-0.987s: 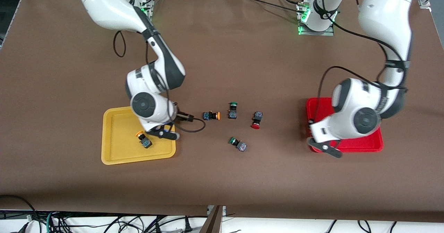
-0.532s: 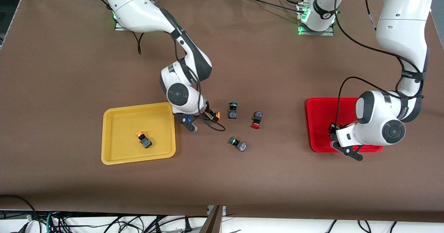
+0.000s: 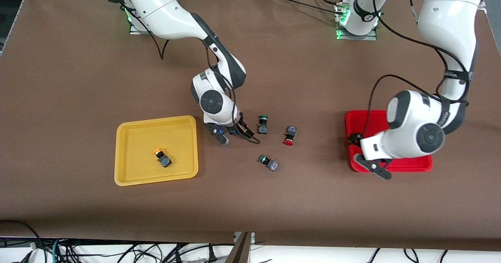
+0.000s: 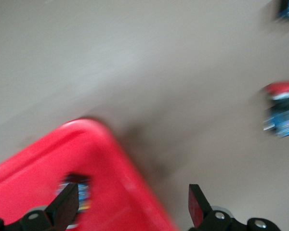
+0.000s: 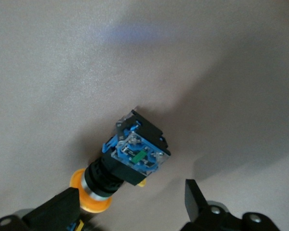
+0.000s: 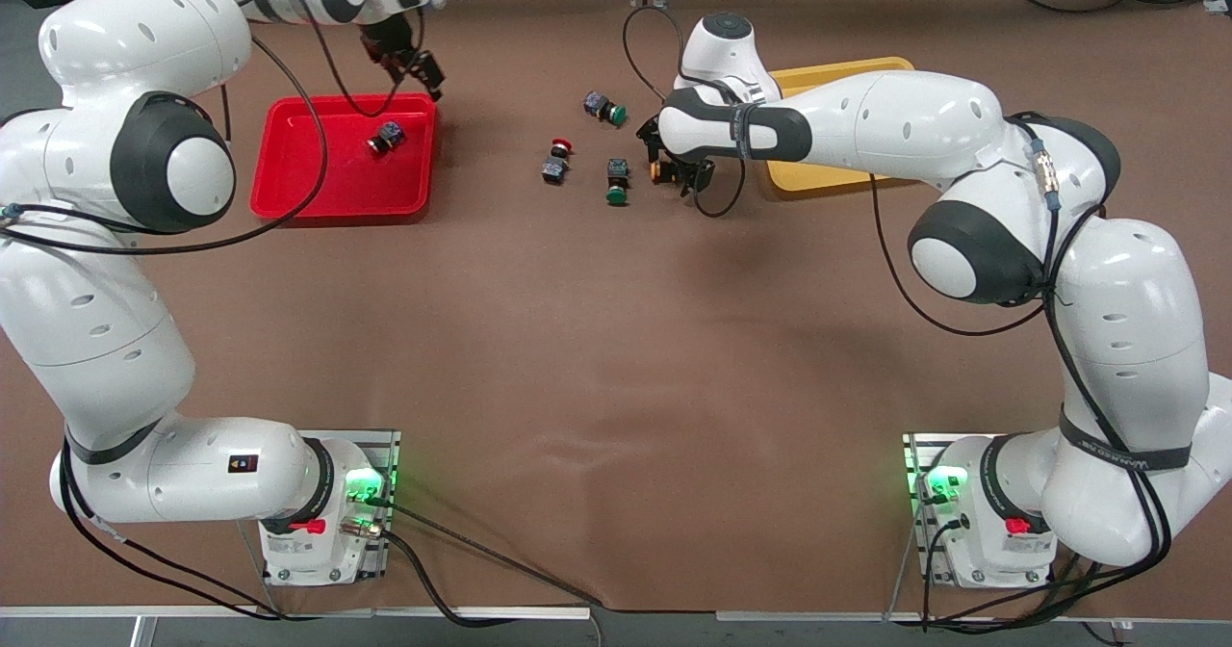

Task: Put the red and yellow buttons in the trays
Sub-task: 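Release the red button in the red tray while the right gripper grasps another orange button, then grasp a second red button with the left gripper while the right gripper lifts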

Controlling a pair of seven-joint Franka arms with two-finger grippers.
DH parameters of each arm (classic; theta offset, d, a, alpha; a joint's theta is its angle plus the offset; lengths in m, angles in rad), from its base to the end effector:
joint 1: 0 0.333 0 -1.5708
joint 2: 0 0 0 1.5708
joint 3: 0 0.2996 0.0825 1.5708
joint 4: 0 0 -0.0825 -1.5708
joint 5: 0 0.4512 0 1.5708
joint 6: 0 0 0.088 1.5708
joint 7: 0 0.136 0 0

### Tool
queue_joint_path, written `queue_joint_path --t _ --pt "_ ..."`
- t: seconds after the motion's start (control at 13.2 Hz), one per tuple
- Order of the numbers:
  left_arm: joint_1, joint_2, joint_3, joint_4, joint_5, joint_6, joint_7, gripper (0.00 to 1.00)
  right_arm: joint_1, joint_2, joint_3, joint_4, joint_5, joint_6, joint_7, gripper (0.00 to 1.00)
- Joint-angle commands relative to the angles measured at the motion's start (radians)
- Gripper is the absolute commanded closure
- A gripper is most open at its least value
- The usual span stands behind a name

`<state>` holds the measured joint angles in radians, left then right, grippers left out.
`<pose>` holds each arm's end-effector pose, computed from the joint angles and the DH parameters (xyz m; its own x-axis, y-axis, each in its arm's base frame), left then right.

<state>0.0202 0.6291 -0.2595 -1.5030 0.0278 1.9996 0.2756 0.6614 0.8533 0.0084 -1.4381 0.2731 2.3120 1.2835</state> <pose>0.7238 -0.1548 0.2228 0.8778 -0.4733 -0.0742 -0.4589 -0.8752 0.1534 0.5935 0.4832 0.0992 0.6872 -0.6984 -0.2000 -0.7200 -0.6914 -0.0598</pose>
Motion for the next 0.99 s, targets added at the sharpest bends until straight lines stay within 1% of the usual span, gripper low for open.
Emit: queue_joint_path --t 0.0,0.15,0.23,0.38,0.46,0.53,0.61,0.76,0.91 --pt "-0.087 -0.002 -0.03 -0.02 0.02 -0.002 -0.241 0.0 0.007 -0.008 -0.008 -0.031 0.006 0.012 -0.01 0.11" --pt "-0.143 0.018 -0.03 -0.022 0.02 0.011 -0.376 0.0 0.004 -0.017 -0.014 -0.024 0.002 0.006 -0.036 0.09" --pt "-0.176 0.036 -0.029 -0.037 0.021 0.065 -0.462 0.0 -0.002 -0.022 -0.016 -0.019 0.003 0.001 -0.045 0.02" --pt "-0.262 0.041 -0.021 -0.115 0.027 0.212 -0.673 0.0 -0.011 -0.025 -0.018 -0.018 0.005 0.003 -0.047 0.01" --pt "-0.276 0.043 -0.021 -0.143 0.082 0.264 -0.729 0.0 -0.011 -0.026 -0.016 -0.016 0.006 0.003 -0.04 0.01" --pt "-0.281 0.044 -0.023 -0.167 0.181 0.301 -0.752 0.0 -0.011 -0.031 -0.016 -0.016 0.009 0.001 -0.035 0.01" --pt "-0.281 0.053 -0.026 -0.177 0.254 0.311 -0.777 0.0 -0.011 -0.031 -0.016 -0.016 0.011 0.001 -0.035 0.01" --pt "-0.299 0.067 -0.027 -0.177 0.276 0.323 -0.851 0.0 -0.014 -0.026 -0.016 -0.019 0.015 0.003 -0.026 0.01" --pt "-0.316 0.092 -0.024 -0.177 0.277 0.408 -0.854 0.0 -0.014 -0.019 -0.016 -0.027 0.017 0.012 -0.027 0.01"
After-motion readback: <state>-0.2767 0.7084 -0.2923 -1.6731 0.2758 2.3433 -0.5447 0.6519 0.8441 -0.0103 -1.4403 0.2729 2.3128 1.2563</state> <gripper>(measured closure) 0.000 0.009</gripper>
